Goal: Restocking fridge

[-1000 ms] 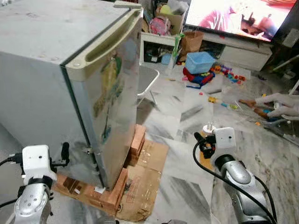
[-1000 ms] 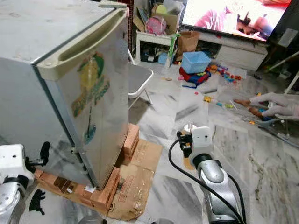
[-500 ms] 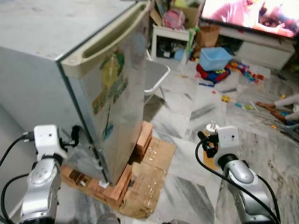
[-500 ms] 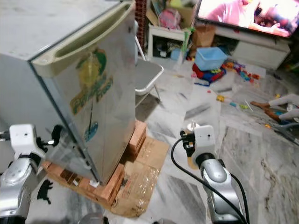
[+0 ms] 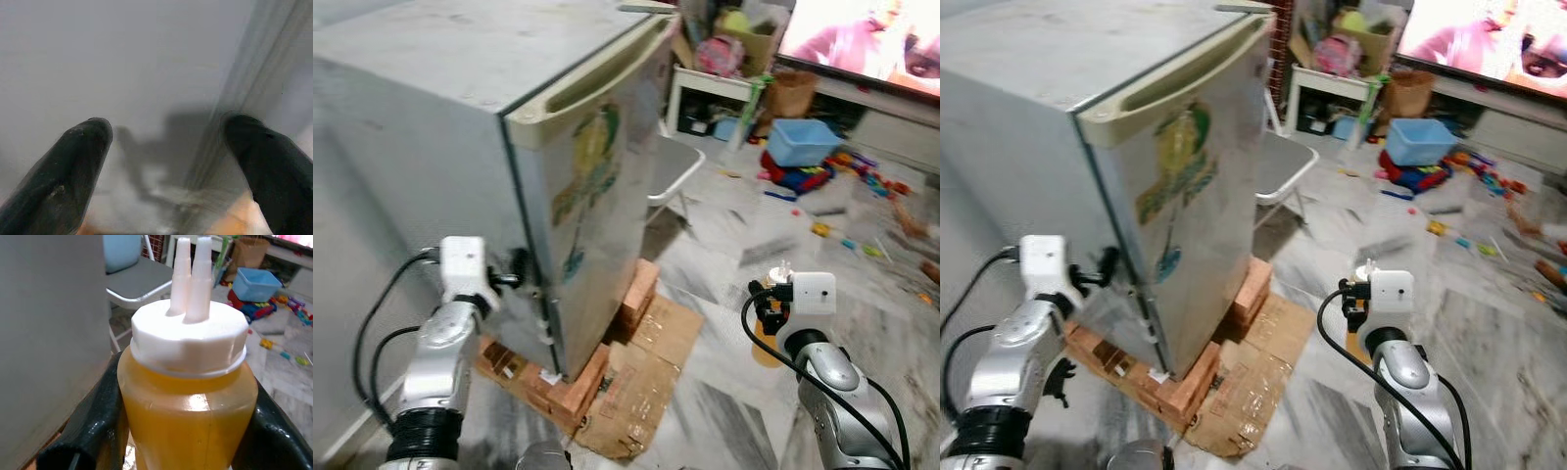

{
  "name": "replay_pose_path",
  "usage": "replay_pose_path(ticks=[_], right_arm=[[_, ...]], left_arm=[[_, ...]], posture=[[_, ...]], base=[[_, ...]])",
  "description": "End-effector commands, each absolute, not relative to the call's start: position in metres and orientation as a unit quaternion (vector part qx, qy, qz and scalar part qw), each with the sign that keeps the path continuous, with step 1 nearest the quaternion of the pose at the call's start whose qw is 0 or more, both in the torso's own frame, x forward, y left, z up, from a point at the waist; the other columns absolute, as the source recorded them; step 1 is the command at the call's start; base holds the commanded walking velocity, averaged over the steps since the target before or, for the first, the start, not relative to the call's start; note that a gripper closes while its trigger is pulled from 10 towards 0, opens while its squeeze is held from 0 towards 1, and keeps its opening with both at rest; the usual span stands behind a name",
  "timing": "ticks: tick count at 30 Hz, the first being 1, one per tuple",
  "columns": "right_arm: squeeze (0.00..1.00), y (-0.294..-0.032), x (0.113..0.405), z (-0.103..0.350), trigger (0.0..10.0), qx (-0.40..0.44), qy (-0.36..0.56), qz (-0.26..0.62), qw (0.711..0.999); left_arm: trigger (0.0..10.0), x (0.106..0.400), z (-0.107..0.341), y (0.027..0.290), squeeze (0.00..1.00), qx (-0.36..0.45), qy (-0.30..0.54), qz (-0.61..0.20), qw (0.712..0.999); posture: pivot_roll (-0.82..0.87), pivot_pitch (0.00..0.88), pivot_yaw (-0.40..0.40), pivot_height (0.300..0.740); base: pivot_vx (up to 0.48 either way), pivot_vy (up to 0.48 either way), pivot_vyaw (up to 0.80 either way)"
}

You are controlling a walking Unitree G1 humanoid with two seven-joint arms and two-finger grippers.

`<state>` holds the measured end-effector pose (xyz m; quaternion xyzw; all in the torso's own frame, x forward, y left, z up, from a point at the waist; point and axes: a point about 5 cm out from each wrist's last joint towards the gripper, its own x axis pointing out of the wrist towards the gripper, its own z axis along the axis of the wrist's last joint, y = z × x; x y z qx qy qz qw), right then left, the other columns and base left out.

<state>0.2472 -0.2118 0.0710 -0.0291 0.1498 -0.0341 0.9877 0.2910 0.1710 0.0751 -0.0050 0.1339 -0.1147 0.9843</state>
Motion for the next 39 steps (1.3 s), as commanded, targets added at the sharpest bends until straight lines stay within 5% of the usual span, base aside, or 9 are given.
replay_pose_path(ticks=[1,8,24,39], right_arm=[[0.00,-0.222,0.248,0.077,10.0,-0.031,0.141,-0.063,0.988],[0.00,-0.238,0.243,0.066,10.0,-0.040,0.170,-0.126,0.976],[0.00,-0.250,0.236,0.060,10.0,-0.068,0.193,-0.187,0.961],[0.00,-0.244,0.238,0.061,10.0,-0.063,0.187,-0.187,0.962]], left_arm=[[10.0,0.290,0.082,0.125,0.00,-0.010,0.123,-0.233,0.965],[10.0,0.269,0.089,0.077,0.00,-0.009,0.123,-0.387,0.914],[10.0,0.277,0.105,0.067,0.00,-0.006,0.074,-0.373,0.925],[10.0,0.288,0.119,0.031,0.00,-0.005,0.045,-0.406,0.913]], posture=[[0.07,0.000,-0.077,0.740],[0.07,0.000,-0.071,0.740],[0.06,0.000,-0.065,0.740],[0.05,0.000,-0.058,0.740]], base=[[0.000,0.000,0.00],[0.000,0.000,0.00],[0.000,-0.205,-0.50],[0.000,-0.383,0.00]])
